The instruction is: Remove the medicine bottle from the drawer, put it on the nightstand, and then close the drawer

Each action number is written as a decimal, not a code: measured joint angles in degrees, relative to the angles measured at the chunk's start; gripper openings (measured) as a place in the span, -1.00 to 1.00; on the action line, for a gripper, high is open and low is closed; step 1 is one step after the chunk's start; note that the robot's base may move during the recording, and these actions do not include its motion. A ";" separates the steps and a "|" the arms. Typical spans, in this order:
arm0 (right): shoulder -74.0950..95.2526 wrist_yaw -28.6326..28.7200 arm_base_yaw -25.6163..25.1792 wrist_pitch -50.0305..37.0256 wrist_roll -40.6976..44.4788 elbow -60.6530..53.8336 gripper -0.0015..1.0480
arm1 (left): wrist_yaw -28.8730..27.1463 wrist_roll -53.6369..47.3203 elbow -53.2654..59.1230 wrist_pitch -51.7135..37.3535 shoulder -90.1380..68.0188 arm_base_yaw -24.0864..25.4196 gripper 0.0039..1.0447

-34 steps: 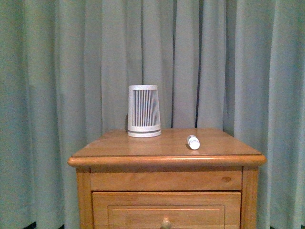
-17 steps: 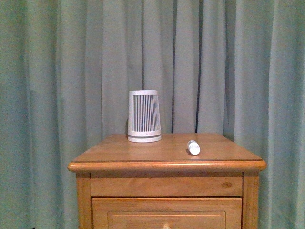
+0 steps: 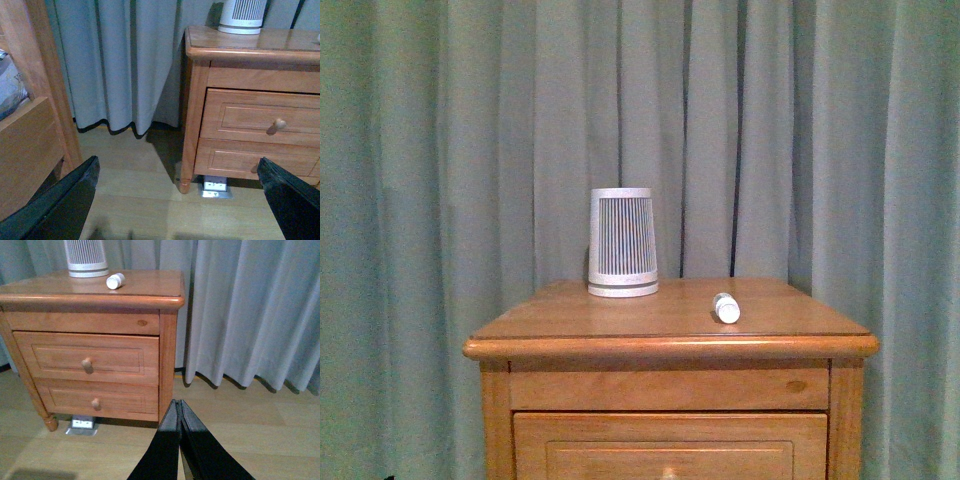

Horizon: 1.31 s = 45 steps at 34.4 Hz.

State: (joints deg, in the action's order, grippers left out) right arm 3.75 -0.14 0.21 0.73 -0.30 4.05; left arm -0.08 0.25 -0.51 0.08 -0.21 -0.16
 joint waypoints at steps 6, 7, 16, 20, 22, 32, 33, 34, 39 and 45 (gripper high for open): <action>-0.92 0.00 -0.02 -0.26 -0.02 -1.27 -0.94 | 0.02 -0.02 0.00 0.00 0.00 0.00 0.88; -1.03 0.00 -0.02 -0.26 0.00 -1.44 -0.94 | 0.02 0.00 0.00 0.00 0.00 0.00 0.88; -3.37 0.04 -0.07 -0.48 0.00 -3.39 -0.94 | 0.02 0.00 0.00 0.00 0.00 0.00 0.88; -3.39 0.02 -0.07 -0.48 0.00 -3.39 -0.94 | 0.02 0.00 0.00 0.00 0.00 0.00 0.88; -3.39 0.02 -0.07 -0.48 0.11 -3.39 -0.83 | 0.02 0.00 0.00 0.00 0.00 0.00 0.88; -3.41 0.02 -0.07 -0.48 0.11 -3.39 0.38 | 0.02 0.00 0.00 0.00 0.00 0.00 0.88; -3.41 0.02 -0.07 -0.48 0.11 -3.39 0.50 | 0.02 0.00 0.00 0.00 0.00 0.00 0.88; -3.41 0.02 -0.07 -0.48 0.11 -3.39 0.59 | 0.02 0.00 0.00 0.00 0.00 0.00 0.88; -3.41 0.02 -0.07 -0.48 0.11 -3.39 0.87 | 0.02 -0.02 0.00 0.00 0.00 0.00 0.88; -3.41 0.02 -0.07 -0.48 0.11 -3.39 0.87 | 0.02 0.00 0.00 0.00 0.00 0.00 0.88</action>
State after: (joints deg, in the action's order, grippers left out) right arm 0.34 -0.12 0.14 0.25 -0.19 0.67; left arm -0.05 0.25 -0.51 0.08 -0.21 -0.16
